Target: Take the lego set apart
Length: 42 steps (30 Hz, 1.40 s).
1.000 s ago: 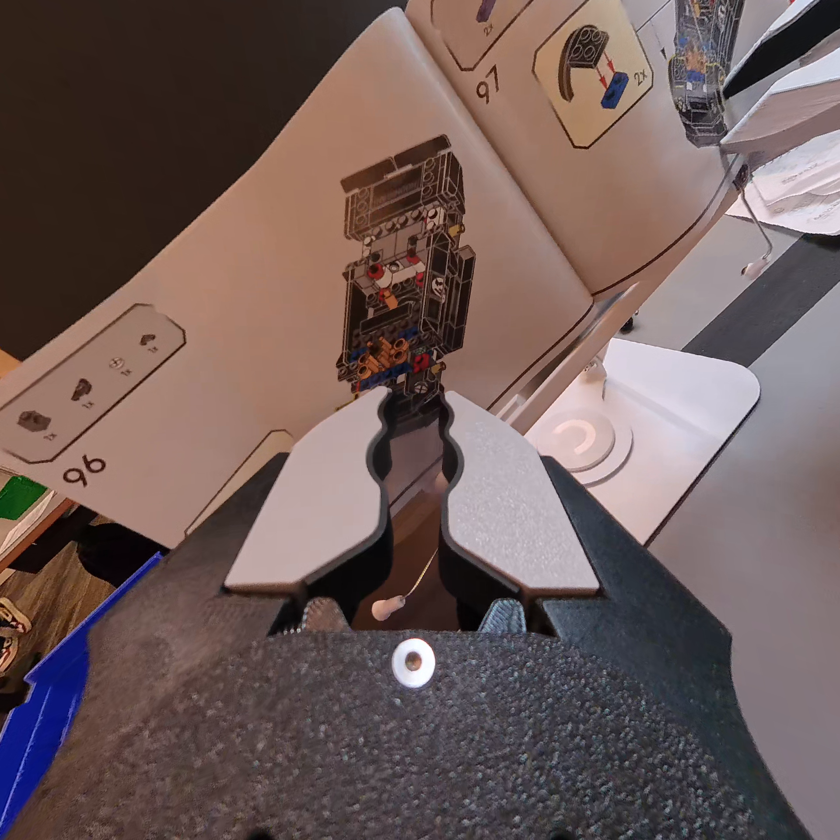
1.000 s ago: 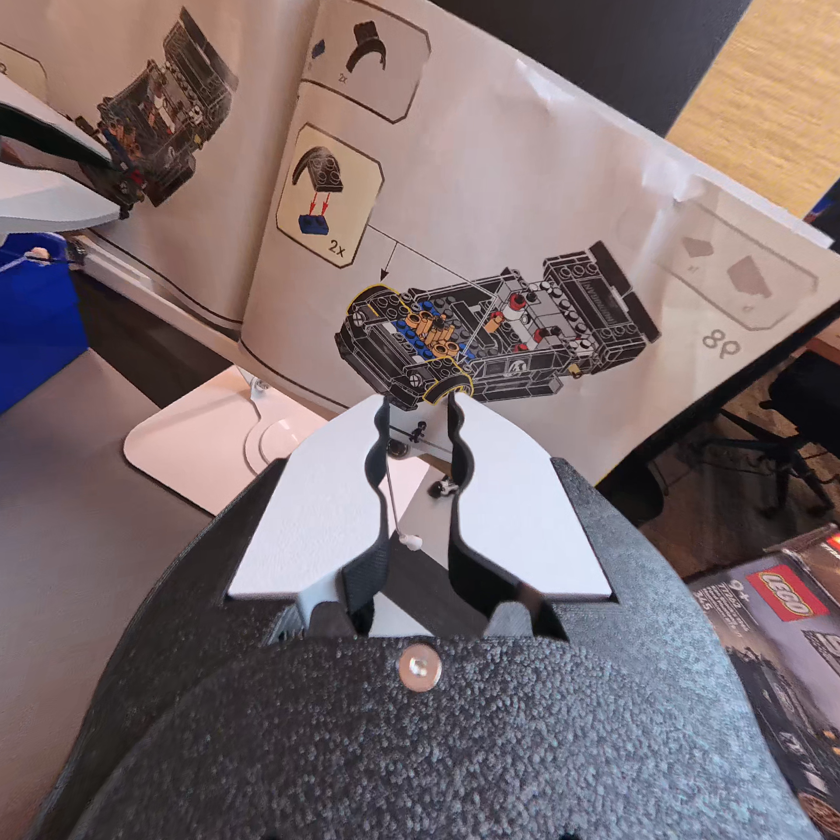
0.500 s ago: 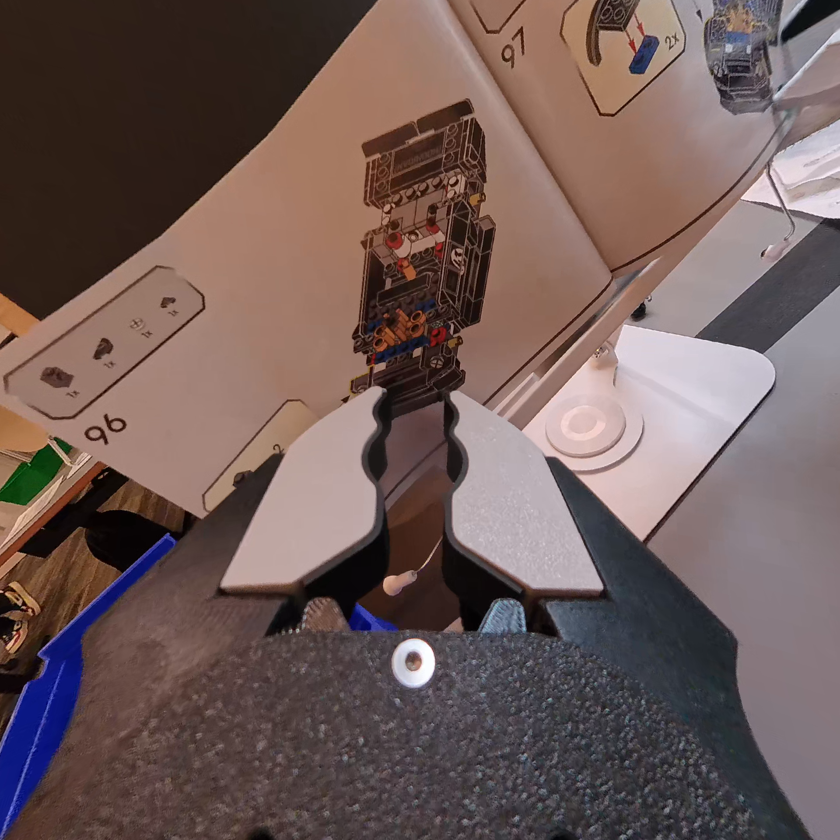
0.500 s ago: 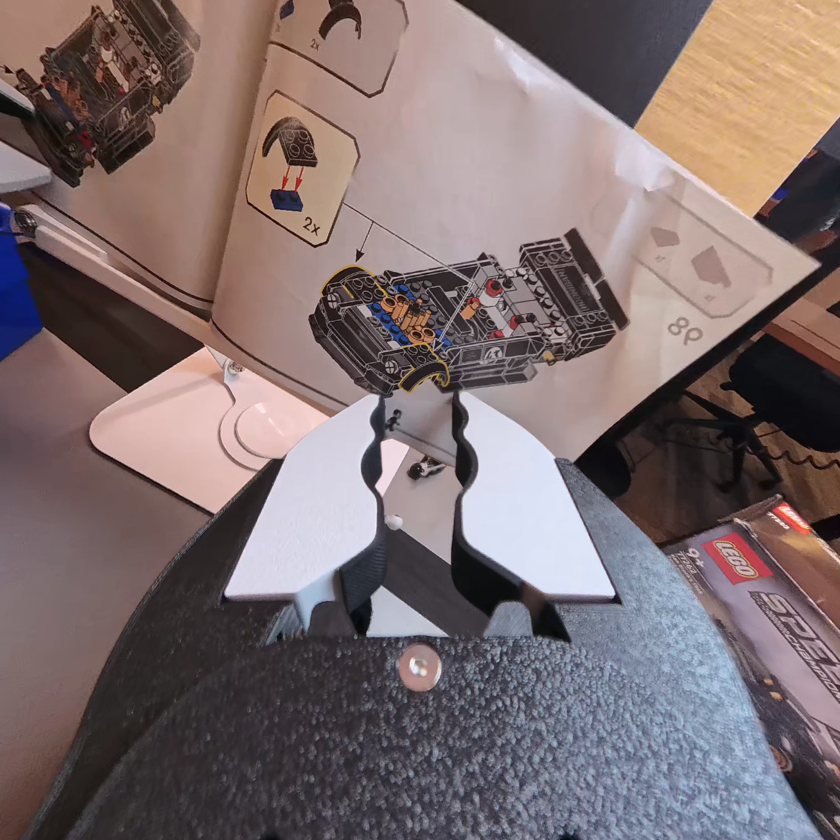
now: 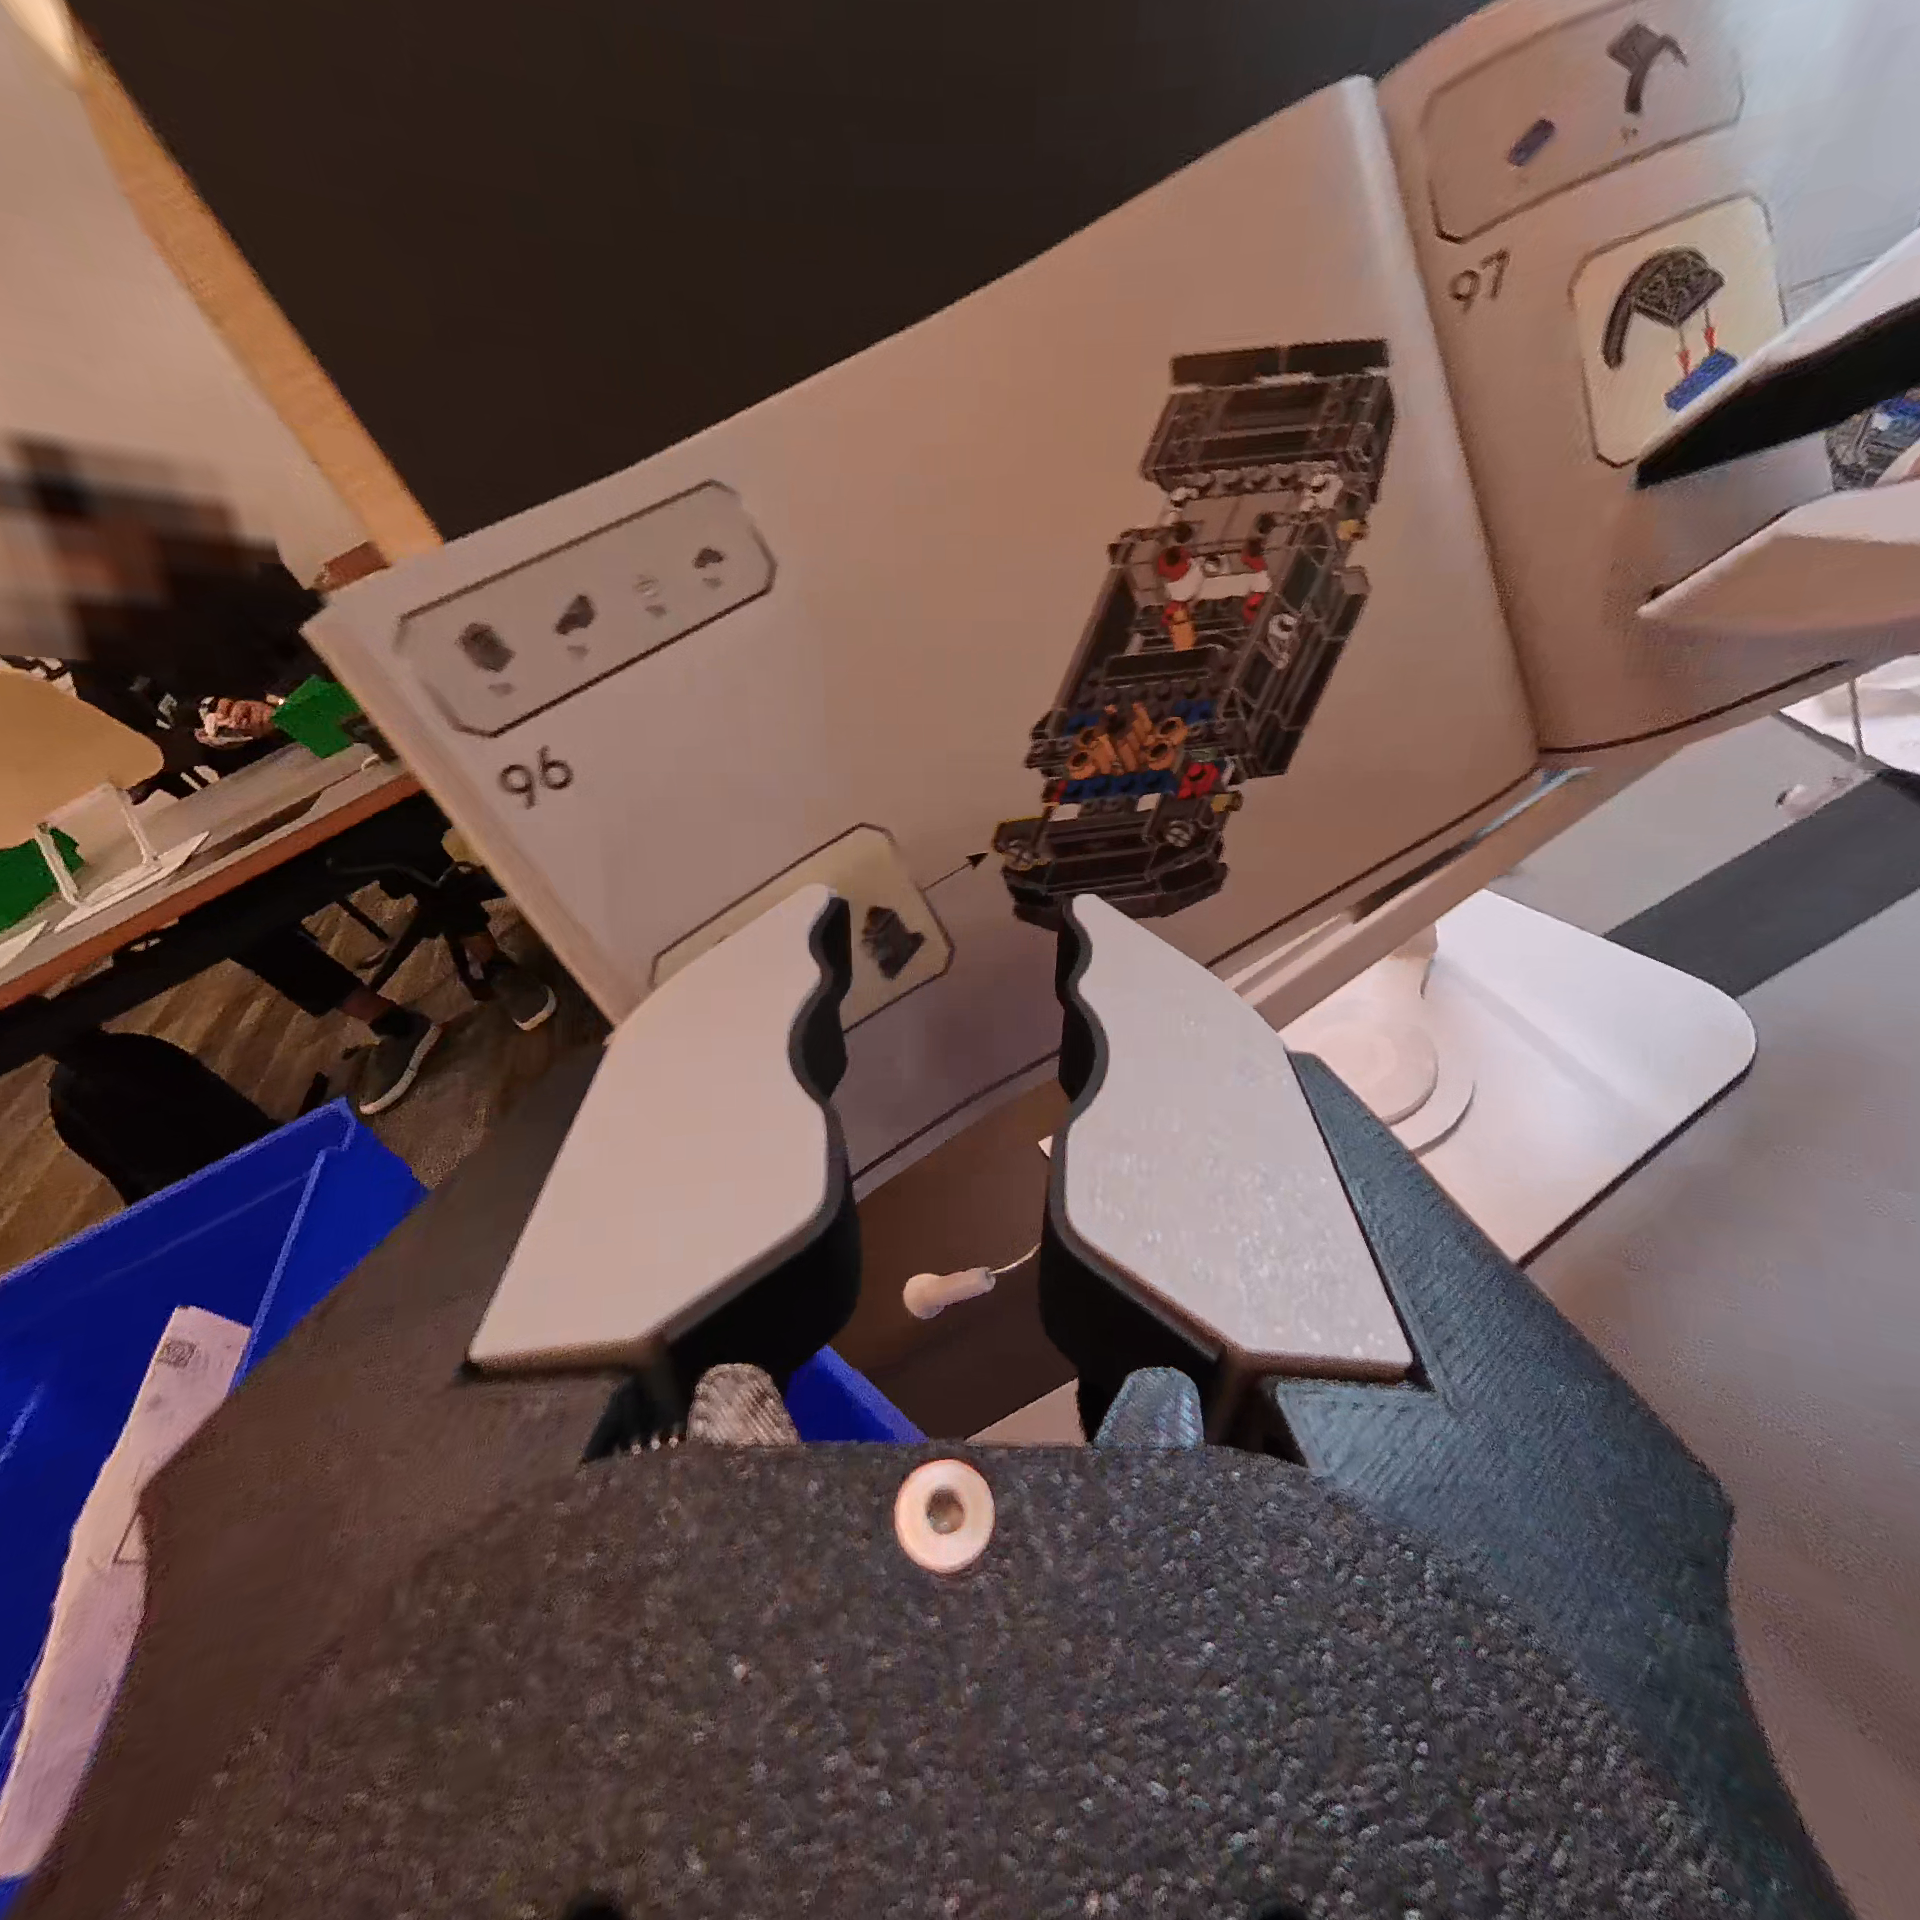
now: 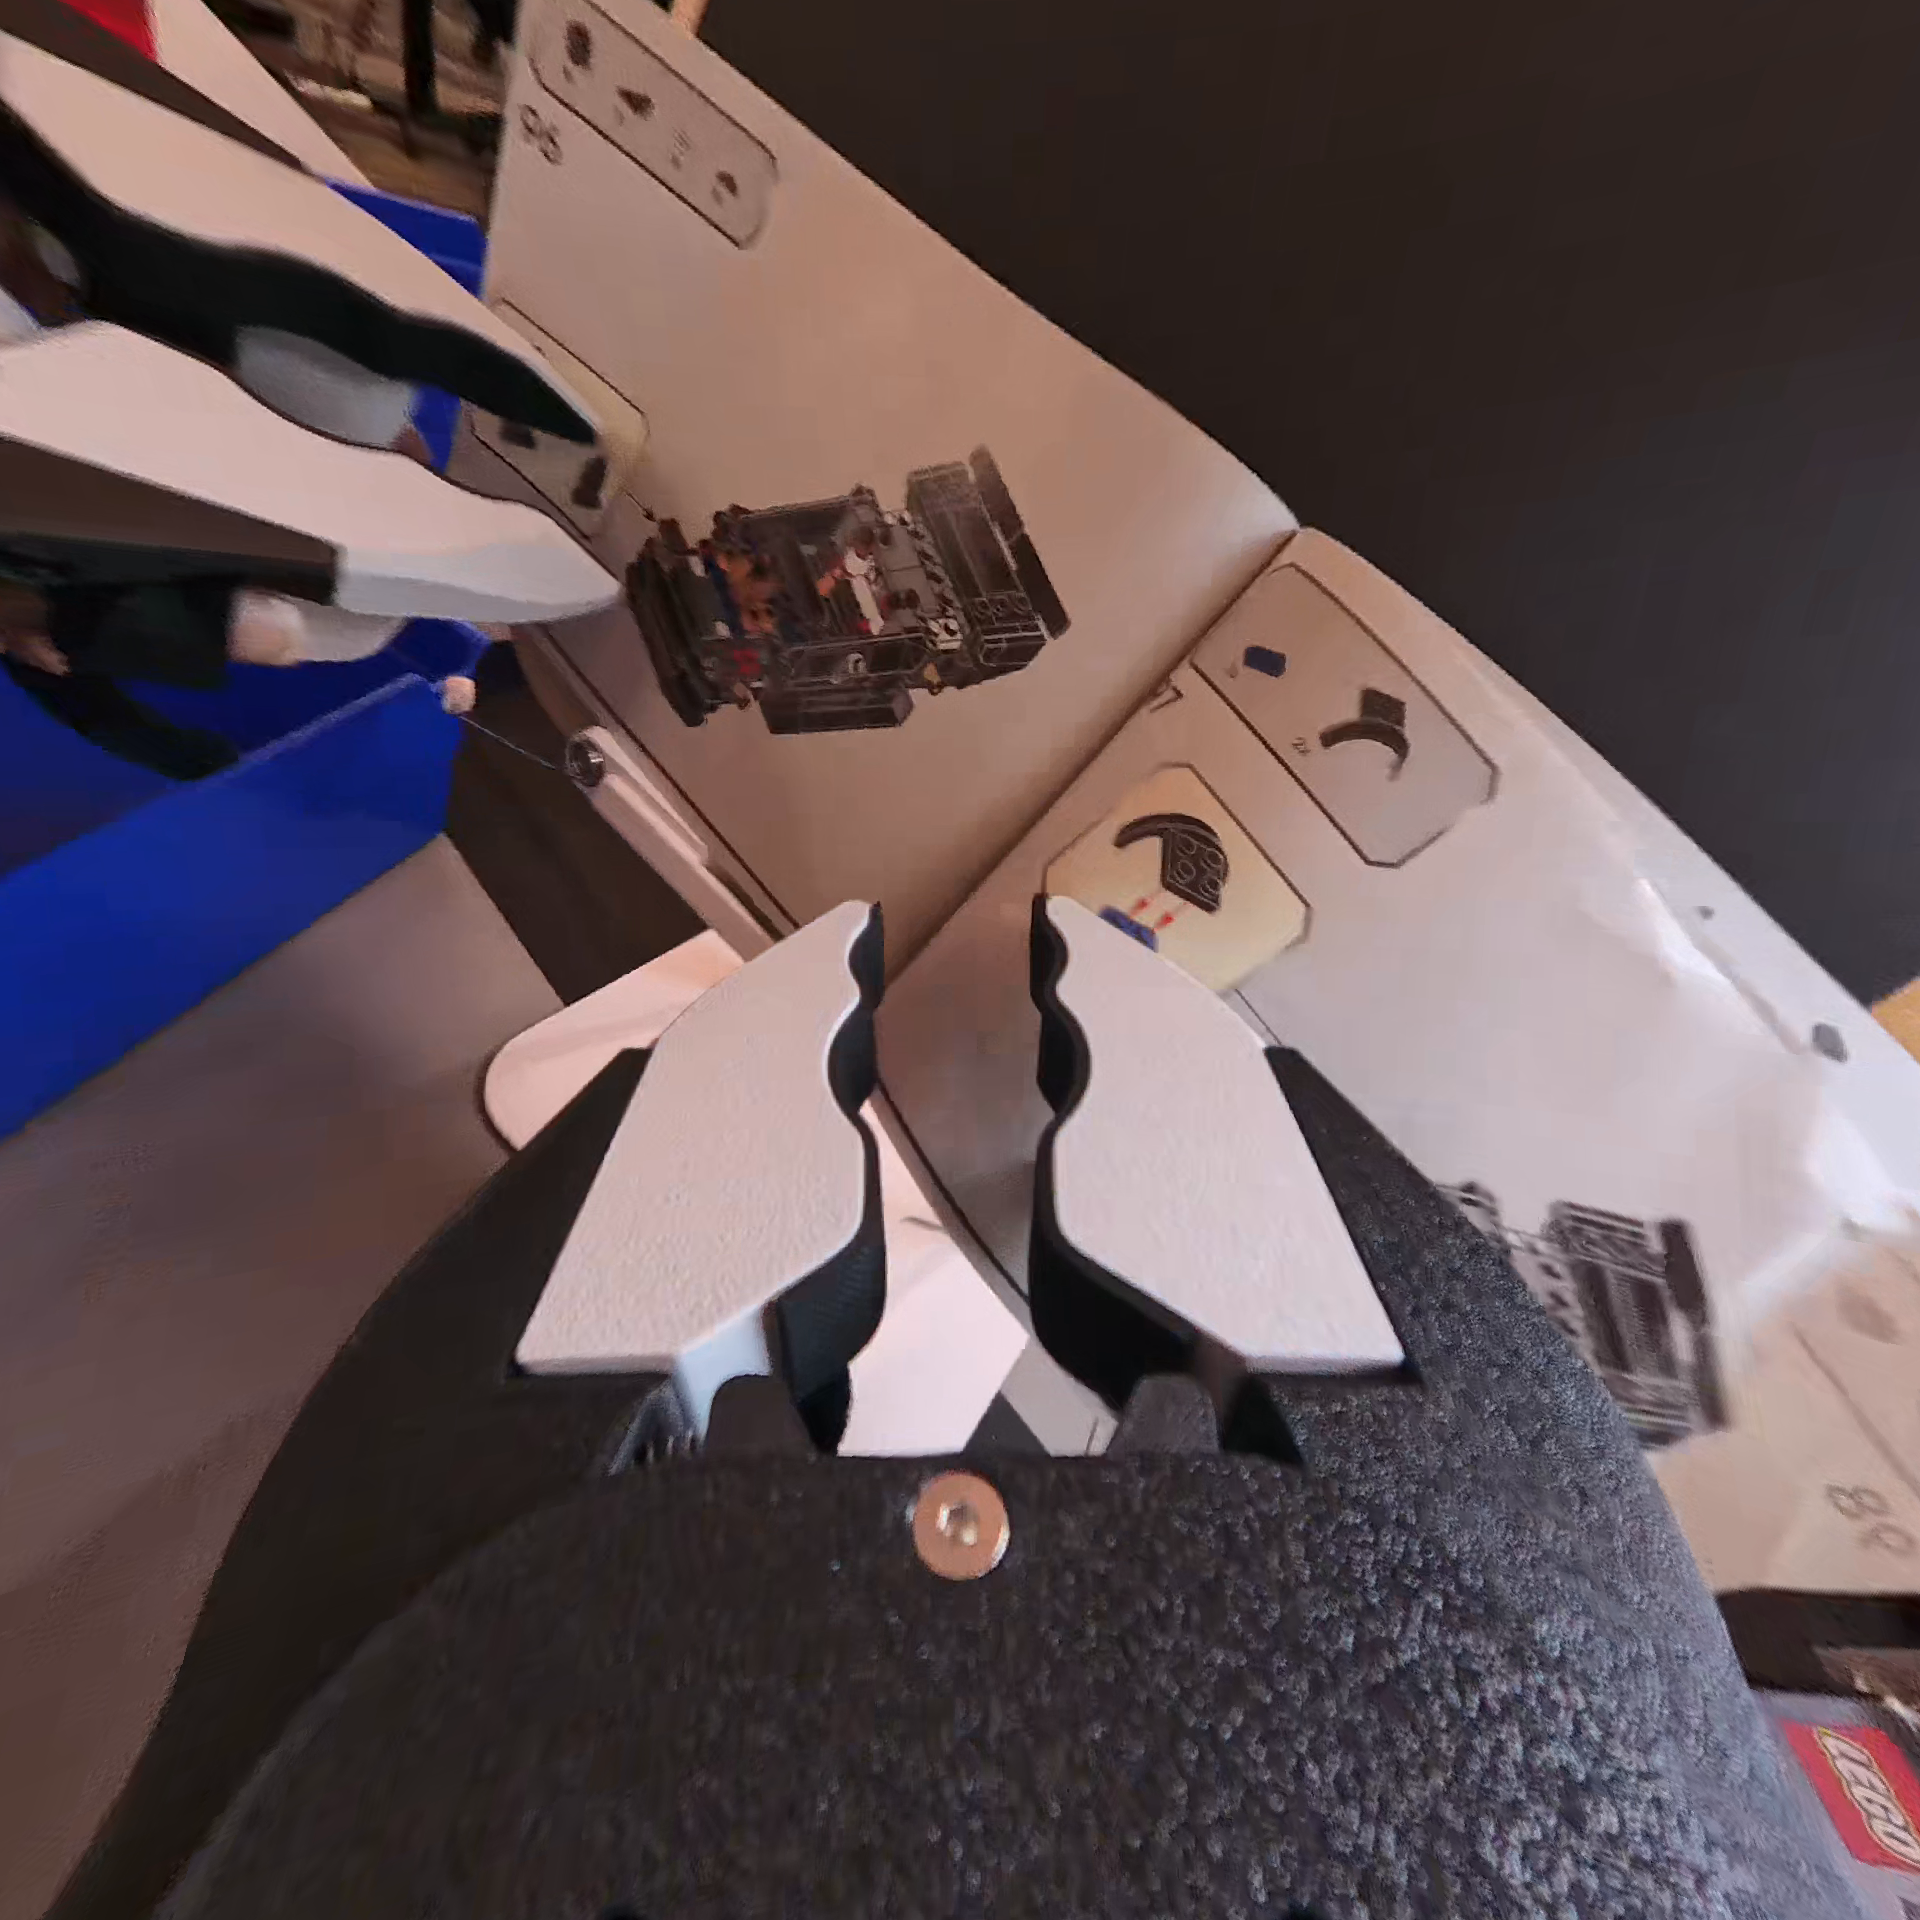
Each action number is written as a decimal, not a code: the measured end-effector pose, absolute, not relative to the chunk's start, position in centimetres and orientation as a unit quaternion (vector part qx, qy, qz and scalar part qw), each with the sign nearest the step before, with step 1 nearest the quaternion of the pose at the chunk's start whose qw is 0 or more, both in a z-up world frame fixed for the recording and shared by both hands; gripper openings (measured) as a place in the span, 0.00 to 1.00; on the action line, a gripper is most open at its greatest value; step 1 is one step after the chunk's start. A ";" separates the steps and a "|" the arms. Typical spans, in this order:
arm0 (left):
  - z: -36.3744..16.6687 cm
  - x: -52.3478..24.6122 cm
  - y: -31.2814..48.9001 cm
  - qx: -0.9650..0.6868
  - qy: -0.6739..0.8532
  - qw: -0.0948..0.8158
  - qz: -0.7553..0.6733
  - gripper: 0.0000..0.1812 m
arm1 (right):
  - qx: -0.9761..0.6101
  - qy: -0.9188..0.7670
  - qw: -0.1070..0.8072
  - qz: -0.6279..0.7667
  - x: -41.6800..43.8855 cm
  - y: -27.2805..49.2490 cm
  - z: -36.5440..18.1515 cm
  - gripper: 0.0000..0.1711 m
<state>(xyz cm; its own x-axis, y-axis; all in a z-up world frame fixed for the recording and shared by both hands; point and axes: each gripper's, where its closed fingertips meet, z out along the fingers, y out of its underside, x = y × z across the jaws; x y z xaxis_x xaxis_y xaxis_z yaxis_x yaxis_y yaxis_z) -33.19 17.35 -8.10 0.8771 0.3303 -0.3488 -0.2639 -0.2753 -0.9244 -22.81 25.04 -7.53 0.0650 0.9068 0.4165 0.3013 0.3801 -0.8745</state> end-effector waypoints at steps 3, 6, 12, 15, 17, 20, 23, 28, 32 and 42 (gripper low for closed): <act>-7.7 -34.3 16.5 -0.753 -0.048 0.607 0.249 0.24 | -0.505 -0.620 0.535 0.274 -23.8 26.0 -8.1 0.16; -7.3 -35.8 15.7 -0.744 -0.082 0.620 0.236 0.30 | -0.505 -0.616 0.540 0.273 -23.9 26.3 -8.1 0.14; -8.8 -36.4 16.7 -0.771 -0.119 0.619 0.088 0.45 | -0.500 -0.612 0.541 0.288 -24.0 26.2 -8.3 0.14; -9.2 -36.3 17.0 -0.778 -0.101 0.617 0.060 0.36 | -0.499 -0.614 0.539 0.289 -24.1 26.1 -8.3 0.14; -9.0 -36.6 16.6 -0.775 -0.106 0.622 0.047 0.28 | -0.497 -0.616 0.539 0.287 -24.1 26.0 -8.3 0.14; -8.7 -37.0 15.9 -0.766 -0.116 0.631 0.039 0.21 | -0.494 -0.619 0.539 0.287 -24.3 25.8 -8.2 0.13; -8.5 -37.3 15.1 -0.763 -0.118 0.633 0.059 0.15 | -0.490 -0.622 0.540 0.285 -24.7 25.4 -8.2 0.13; -8.4 -37.3 14.5 -0.762 -0.117 0.633 0.070 0.12 | -0.480 -0.626 0.549 0.275 -24.9 25.0 -8.2 0.13; -8.4 -37.5 14.1 -0.762 -0.126 0.631 0.073 0.17 | -0.486 -0.623 0.546 0.280 -24.4 25.2 -8.3 0.13; -5.8 -37.4 11.5 -0.711 -0.156 0.664 0.170 0.21 | -0.506 -0.604 0.543 0.290 -22.4 26.6 -9.4 0.13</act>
<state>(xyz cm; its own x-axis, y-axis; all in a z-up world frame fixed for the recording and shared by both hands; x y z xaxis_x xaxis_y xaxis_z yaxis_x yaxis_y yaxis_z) -37.42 11.48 -5.80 0.8936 0.4475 -0.0339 -0.0029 -0.0698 -0.9976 -22.45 26.59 -9.40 0.1026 0.9262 0.3627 0.2968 0.3195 -0.8999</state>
